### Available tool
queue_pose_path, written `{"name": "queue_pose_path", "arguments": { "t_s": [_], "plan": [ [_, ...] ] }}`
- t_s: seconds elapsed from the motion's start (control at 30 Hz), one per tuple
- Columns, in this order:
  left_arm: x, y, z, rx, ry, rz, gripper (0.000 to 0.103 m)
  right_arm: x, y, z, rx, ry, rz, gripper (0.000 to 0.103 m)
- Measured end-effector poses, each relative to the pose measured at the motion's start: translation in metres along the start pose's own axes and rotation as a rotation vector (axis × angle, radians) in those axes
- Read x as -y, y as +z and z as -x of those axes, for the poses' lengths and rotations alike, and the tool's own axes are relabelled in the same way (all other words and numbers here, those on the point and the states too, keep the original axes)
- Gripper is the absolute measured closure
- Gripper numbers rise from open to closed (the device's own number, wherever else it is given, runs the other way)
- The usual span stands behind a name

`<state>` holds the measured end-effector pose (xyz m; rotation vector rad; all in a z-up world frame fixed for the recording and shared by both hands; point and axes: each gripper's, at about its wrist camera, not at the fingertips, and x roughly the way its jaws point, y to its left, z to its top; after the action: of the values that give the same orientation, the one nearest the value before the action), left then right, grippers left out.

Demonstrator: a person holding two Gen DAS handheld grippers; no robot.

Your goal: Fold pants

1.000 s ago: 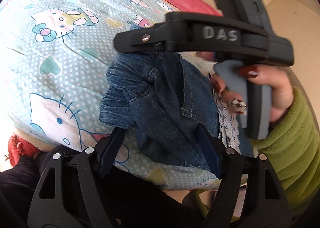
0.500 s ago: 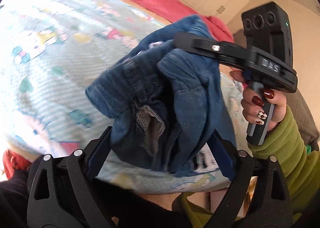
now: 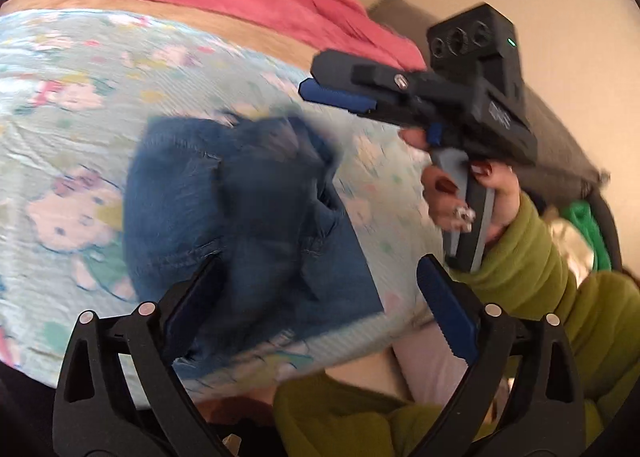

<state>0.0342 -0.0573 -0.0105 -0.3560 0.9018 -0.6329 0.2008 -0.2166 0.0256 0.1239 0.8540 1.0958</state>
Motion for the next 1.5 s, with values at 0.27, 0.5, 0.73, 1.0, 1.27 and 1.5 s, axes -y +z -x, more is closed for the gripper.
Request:
{"name": "queue_pose_path", "arguments": {
  "t_s": [0.27, 0.5, 0.73, 1.0, 1.27, 1.5],
  "plan": [
    [0.019, -0.024, -0.026, -0.100, 0.111, -0.076, 0.012, 0.019, -0.058, -0.006, -0.079, -0.172, -0.126, 0.026],
    [0.026, -0.027, -0.007, -0.078, 0.128, -0.076, 0.010, 0.013, -0.070, -0.012, -0.117, -0.360, -0.063, 0.026],
    [0.026, -0.010, 0.020, 0.016, 0.285, -0.096, 0.010, -0.022, -0.066, 0.046, 0.029, -0.366, 0.001, 0.017],
    [0.024, 0.002, 0.035, 0.061, 0.404, -0.095, 0.009, -0.063, -0.087, 0.080, 0.106, -0.387, 0.134, 0.010],
    [0.006, 0.015, 0.033, 0.049, 0.430, -0.053, 0.009, -0.113, -0.125, 0.062, 0.008, -0.333, 0.349, 0.010],
    [-0.024, 0.042, 0.028, 0.021, 0.436, 0.013, 0.010, -0.144, -0.146, 0.012, -0.095, -0.270, 0.480, 0.041]
  ]
}}
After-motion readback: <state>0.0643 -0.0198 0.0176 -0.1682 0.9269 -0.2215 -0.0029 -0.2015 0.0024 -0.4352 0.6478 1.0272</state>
